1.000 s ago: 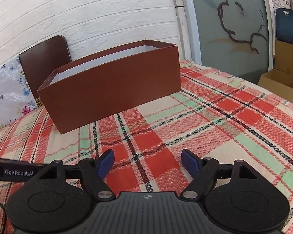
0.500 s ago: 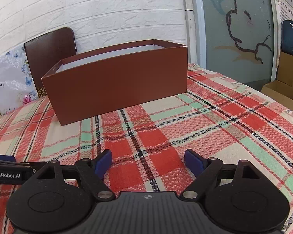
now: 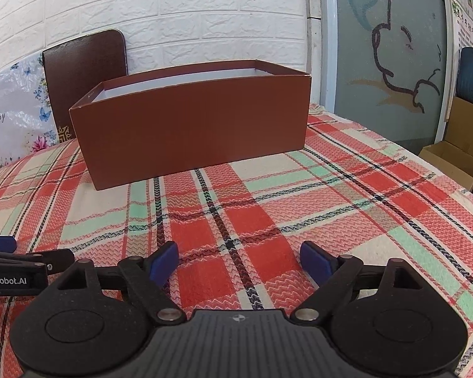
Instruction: Organize objects
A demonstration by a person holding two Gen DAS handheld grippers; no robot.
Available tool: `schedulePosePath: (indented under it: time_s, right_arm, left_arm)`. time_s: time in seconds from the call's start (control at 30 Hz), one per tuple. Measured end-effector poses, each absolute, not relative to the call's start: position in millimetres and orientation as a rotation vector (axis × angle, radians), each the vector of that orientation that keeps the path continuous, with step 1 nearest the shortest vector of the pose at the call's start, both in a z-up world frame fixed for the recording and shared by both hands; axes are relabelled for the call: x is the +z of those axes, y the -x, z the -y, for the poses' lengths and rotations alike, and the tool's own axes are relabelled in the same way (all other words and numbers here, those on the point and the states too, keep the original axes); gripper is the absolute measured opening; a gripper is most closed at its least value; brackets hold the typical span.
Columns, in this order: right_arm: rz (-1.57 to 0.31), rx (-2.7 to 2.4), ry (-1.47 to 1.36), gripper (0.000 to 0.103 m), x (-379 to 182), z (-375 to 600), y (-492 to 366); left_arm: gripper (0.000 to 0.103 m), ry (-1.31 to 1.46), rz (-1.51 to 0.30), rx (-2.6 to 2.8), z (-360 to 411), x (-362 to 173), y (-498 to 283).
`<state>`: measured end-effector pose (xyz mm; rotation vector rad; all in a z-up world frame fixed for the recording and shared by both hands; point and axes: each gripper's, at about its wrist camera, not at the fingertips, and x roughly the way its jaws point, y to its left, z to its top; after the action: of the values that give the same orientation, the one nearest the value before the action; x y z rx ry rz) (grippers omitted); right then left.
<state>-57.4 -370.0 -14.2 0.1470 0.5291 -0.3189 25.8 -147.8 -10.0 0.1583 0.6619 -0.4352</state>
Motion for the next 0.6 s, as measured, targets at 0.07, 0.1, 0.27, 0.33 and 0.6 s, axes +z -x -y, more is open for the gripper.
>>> schedulePosePath:
  time_s: [0.07,0.1,0.27,0.33,0.6]
  right_arm:
    - [-0.532,-0.318,-0.142,0.087,-14.1,369.8,56.7]
    - [-0.533,-0.316,-0.141,0.087,-14.2,369.7,56.7]
    - [-0.531,-0.312,-0.138,0.087,-14.5,369.1,57.1]
    - [-0.532,-0.312,-0.137,0.088,-14.7,368.9,57.0]
    - [-0.528,-0.302,-0.142,0.089,-15.4,370.1,56.9]
  left_arm:
    - [0.103,-0.156,-0.661,-0.436,147.7,-9.8,-25.5]
    - [0.103,-0.155,-0.661,-0.437,147.6,-9.7,-25.6]
    - [0.103,-0.156,-0.659,-0.437,147.3,-9.6,-25.6]
    - [0.103,-0.154,-0.659,-0.436,146.7,-9.7,-25.7]
    - [0.103,-0.154,-0.656,-0.433,146.0,-9.8,-25.2]
